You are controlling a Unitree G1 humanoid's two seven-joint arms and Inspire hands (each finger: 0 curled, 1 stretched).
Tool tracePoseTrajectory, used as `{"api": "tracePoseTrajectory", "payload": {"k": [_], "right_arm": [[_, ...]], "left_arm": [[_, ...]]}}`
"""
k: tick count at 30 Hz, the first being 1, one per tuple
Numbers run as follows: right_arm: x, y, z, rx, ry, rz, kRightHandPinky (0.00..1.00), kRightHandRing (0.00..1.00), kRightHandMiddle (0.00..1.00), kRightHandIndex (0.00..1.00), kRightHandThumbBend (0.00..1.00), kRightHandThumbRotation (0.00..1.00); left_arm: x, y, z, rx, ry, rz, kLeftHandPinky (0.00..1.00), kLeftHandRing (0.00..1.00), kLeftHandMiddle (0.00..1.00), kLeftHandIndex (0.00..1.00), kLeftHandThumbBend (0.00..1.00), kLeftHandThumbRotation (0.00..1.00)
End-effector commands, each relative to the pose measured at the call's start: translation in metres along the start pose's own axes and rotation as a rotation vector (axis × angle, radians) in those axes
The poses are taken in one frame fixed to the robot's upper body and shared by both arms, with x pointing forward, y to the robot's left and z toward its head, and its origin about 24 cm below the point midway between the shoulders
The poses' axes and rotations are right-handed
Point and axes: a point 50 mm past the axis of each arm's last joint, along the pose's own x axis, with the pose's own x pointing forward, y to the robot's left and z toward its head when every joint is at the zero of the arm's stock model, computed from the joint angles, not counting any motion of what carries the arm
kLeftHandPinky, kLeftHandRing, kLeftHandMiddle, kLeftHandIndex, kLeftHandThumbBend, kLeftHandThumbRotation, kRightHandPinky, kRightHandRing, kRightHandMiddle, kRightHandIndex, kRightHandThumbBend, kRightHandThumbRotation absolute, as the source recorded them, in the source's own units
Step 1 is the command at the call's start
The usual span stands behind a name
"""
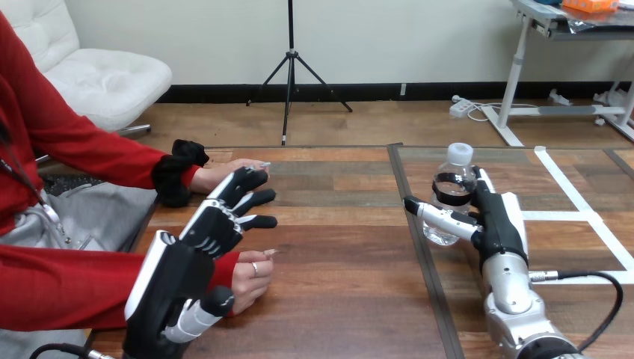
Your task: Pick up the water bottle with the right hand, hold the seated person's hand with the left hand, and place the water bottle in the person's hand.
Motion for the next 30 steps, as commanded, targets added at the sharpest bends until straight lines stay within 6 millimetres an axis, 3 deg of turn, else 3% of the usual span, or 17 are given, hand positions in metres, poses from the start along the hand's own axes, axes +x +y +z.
{"api": "tracePoseTrajectory", "payload": {"k": [1, 8, 9, 17, 30], "right_arm": [[0.0025, 0.0035, 0.0111, 0.070, -0.027, -0.046, 0.65, 0.74, 0.78, 0.80, 0.96, 0.07], [0.0014, 0.0031, 0.0082, 0.151, -0.002, -0.079, 0.49, 0.56, 0.63, 0.63, 0.90, 0.01], [0.0014, 0.0029, 0.0079, 0.173, 0.002, -0.079, 0.43, 0.49, 0.55, 0.57, 0.88, 0.01], [0.0017, 0.0015, 0.0059, 0.251, 0.025, -0.074, 0.26, 0.28, 0.32, 0.34, 0.80, 0.00], [0.0019, 0.0010, 0.0054, 0.320, 0.024, -0.040, 0.15, 0.17, 0.19, 0.17, 0.71, 0.00]], "left_arm": [[0.0123, 0.0084, 0.0102, 0.035, -0.084, -0.004, 0.72, 0.84, 0.89, 0.90, 1.00, 0.82], [0.0106, 0.0092, 0.0124, 0.035, -0.095, -0.004, 0.73, 0.84, 0.88, 0.89, 1.00, 0.82], [0.0105, 0.0093, 0.0128, 0.038, -0.097, -0.004, 0.73, 0.83, 0.88, 0.89, 1.00, 0.82], [0.0098, 0.0099, 0.0161, 0.049, -0.111, -0.004, 0.72, 0.84, 0.88, 0.89, 1.00, 0.81], [0.0092, 0.0081, 0.0178, 0.018, -0.109, 0.009, 0.74, 0.85, 0.88, 0.88, 0.99, 0.77]]}}
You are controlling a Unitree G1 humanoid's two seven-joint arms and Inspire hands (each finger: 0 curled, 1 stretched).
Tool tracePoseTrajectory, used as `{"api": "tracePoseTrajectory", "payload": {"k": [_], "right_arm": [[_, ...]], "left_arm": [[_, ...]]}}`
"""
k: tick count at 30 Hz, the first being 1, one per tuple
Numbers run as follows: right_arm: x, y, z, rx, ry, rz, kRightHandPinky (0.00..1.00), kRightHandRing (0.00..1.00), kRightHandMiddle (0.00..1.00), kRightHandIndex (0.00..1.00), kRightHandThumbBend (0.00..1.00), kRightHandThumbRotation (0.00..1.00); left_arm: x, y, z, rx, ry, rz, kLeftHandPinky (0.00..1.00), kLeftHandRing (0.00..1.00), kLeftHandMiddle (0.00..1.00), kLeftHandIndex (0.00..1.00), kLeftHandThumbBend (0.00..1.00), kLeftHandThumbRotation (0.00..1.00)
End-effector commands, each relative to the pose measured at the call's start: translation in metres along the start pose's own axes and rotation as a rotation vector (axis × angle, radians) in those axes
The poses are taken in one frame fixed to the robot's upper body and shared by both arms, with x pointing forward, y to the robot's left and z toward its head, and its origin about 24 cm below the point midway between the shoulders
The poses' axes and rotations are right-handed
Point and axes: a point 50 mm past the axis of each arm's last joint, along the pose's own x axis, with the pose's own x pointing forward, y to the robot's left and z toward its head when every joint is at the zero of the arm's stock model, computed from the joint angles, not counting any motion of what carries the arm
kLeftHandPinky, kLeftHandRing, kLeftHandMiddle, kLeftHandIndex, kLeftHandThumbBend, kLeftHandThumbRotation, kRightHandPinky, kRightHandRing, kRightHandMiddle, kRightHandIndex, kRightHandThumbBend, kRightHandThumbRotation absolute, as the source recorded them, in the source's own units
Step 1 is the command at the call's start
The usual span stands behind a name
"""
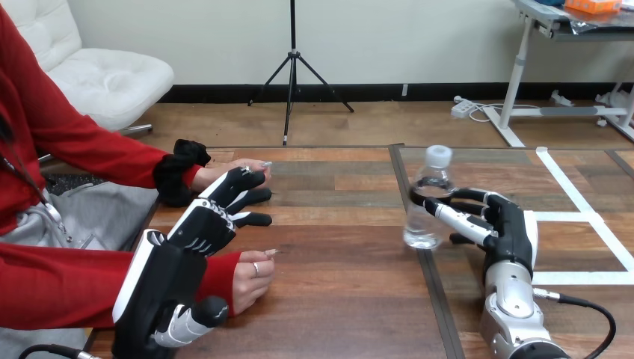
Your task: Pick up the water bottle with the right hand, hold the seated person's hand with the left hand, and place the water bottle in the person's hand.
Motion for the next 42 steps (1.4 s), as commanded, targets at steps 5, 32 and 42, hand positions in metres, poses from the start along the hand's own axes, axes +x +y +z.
{"api": "tracePoseTrajectory", "payload": {"k": [5, 32, 42], "right_arm": [[0.0037, 0.0065, 0.0144, 0.080, -0.049, 0.038, 0.12, 0.14, 0.16, 0.14, 0.68, 0.00], [0.0030, 0.0098, 0.0177, 0.155, -0.079, 0.094, 0.06, 0.09, 0.12, 0.10, 0.61, 0.00], [0.0033, 0.0085, 0.0186, 0.142, -0.087, 0.086, 0.06, 0.09, 0.12, 0.11, 0.60, 0.00]], "left_arm": [[0.0112, 0.0037, 0.0078, 0.010, -0.071, 0.012, 0.74, 0.85, 0.88, 0.88, 0.99, 0.76], [0.0143, 0.0036, 0.0062, 0.002, -0.076, -0.018, 0.75, 0.87, 0.89, 0.88, 1.00, 0.77], [0.0154, 0.0031, 0.0054, 0.006, -0.083, -0.015, 0.75, 0.86, 0.88, 0.89, 1.00, 0.78]]}}
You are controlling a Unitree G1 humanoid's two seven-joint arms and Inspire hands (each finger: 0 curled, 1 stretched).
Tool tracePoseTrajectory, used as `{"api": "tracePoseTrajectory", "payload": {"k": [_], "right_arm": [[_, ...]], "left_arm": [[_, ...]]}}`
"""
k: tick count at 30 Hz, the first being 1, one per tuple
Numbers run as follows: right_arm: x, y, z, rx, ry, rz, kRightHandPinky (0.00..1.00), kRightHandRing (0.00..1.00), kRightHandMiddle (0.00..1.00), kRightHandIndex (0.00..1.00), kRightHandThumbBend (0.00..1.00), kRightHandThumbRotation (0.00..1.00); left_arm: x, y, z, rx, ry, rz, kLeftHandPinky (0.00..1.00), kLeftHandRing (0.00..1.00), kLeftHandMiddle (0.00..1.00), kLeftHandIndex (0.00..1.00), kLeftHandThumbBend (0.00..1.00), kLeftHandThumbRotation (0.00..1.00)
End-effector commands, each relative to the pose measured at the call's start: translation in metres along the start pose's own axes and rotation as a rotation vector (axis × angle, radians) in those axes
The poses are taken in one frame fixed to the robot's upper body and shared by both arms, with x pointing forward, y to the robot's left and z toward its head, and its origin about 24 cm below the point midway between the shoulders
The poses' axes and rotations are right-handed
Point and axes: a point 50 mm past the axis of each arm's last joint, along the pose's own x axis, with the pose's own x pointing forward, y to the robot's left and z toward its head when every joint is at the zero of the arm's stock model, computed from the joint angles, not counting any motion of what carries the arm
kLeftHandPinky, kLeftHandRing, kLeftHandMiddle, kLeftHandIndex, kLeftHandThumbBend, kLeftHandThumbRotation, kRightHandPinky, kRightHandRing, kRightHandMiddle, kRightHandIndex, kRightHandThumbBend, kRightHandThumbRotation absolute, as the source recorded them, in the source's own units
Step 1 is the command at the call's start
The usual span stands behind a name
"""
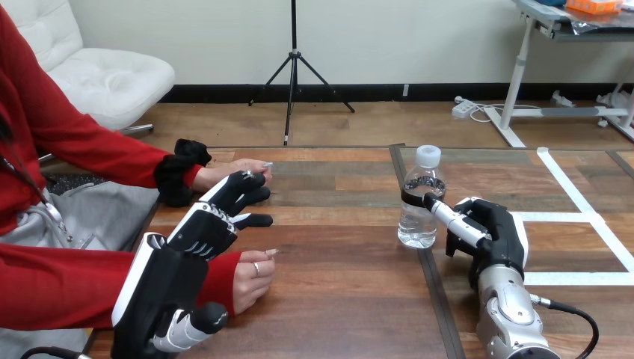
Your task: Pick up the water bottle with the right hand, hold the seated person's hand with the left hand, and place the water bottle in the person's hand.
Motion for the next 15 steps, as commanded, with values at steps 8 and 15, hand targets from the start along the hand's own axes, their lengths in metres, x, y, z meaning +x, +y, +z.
{"api": "tracePoseTrajectory", "payload": {"k": [8, 15], "right_arm": [[0.0065, 0.0050, 0.0211, -0.055, -0.086, -0.011, 0.10, 0.13, 0.17, 0.16, 0.68, 0.00], [0.0063, 0.0037, 0.0207, -0.111, -0.091, 0.005, 0.22, 0.26, 0.30, 0.29, 0.76, 0.00]], "left_arm": [[0.0185, 0.0053, 0.0034, 0.012, -0.073, -0.010, 0.74, 0.86, 0.88, 0.89, 1.00, 0.78], [0.0188, 0.0058, 0.0027, 0.009, -0.073, -0.005, 0.73, 0.85, 0.88, 0.88, 1.00, 0.77]]}}
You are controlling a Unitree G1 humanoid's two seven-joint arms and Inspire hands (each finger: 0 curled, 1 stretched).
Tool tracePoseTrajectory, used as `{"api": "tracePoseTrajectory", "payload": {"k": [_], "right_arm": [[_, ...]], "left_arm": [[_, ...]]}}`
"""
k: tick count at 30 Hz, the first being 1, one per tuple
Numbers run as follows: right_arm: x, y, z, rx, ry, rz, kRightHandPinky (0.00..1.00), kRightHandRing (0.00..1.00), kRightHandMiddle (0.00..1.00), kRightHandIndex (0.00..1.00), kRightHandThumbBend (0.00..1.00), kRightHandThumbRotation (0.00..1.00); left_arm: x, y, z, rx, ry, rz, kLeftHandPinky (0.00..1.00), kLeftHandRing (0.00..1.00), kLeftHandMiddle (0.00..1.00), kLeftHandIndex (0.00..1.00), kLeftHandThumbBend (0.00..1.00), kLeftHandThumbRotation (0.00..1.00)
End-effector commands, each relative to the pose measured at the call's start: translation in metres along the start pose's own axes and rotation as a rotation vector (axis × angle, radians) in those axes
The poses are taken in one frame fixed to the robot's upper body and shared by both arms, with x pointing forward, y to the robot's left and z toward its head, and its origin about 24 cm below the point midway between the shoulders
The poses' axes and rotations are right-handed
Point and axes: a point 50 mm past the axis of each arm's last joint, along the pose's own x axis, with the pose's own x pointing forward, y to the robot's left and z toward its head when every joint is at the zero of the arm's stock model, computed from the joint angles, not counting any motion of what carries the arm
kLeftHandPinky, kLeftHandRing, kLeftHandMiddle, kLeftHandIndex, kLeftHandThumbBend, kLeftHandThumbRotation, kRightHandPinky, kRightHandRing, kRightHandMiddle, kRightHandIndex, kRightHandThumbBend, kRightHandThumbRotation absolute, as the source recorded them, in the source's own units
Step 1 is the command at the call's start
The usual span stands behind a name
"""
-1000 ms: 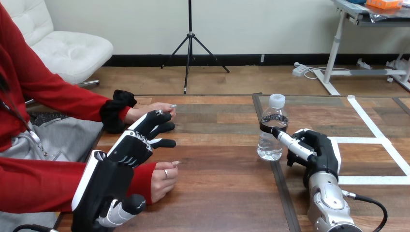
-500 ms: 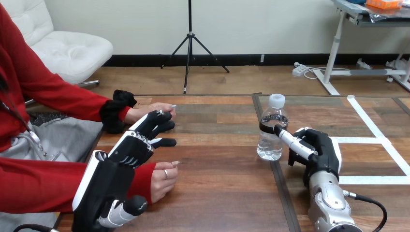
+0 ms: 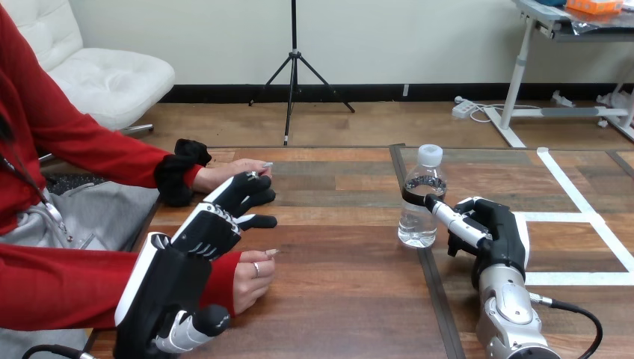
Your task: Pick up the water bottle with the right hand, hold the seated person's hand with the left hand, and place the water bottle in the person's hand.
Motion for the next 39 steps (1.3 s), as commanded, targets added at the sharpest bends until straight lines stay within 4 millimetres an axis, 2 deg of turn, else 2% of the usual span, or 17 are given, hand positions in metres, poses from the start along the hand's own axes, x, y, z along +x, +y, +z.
{"api": "tracePoseTrajectory", "payload": {"k": [1, 10, 17, 33, 39], "right_arm": [[0.0064, 0.0027, 0.0199, -0.054, -0.082, 0.023, 0.25, 0.29, 0.33, 0.32, 0.78, 0.00], [0.0065, 0.0036, 0.0209, -0.128, -0.093, 0.003, 0.37, 0.40, 0.46, 0.45, 0.85, 0.00], [0.0070, 0.0053, 0.0216, -0.184, -0.094, 0.010, 0.46, 0.49, 0.54, 0.55, 0.85, 0.00], [0.0074, 0.0075, 0.0246, -0.262, -0.120, 0.036, 0.63, 0.70, 0.72, 0.76, 0.91, 0.22], [0.0076, 0.0066, 0.0245, -0.249, -0.117, 0.047, 0.71, 0.77, 0.78, 0.83, 0.91, 0.26]], "left_arm": [[0.0179, 0.0073, 0.0027, 0.010, -0.067, 0.013, 0.73, 0.85, 0.88, 0.88, 1.00, 0.77], [0.0186, 0.0068, 0.0011, -0.004, -0.068, 0.027, 0.72, 0.83, 0.87, 0.87, 1.00, 0.76], [0.0202, 0.0078, 0.0001, -0.010, -0.068, 0.012, 0.72, 0.83, 0.87, 0.88, 1.00, 0.77], [0.0241, 0.0110, -0.0011, -0.001, -0.076, 0.000, 0.73, 0.84, 0.88, 0.89, 1.00, 0.77], [0.0253, 0.0117, -0.0015, 0.003, -0.083, 0.003, 0.73, 0.84, 0.88, 0.89, 1.00, 0.77]]}}
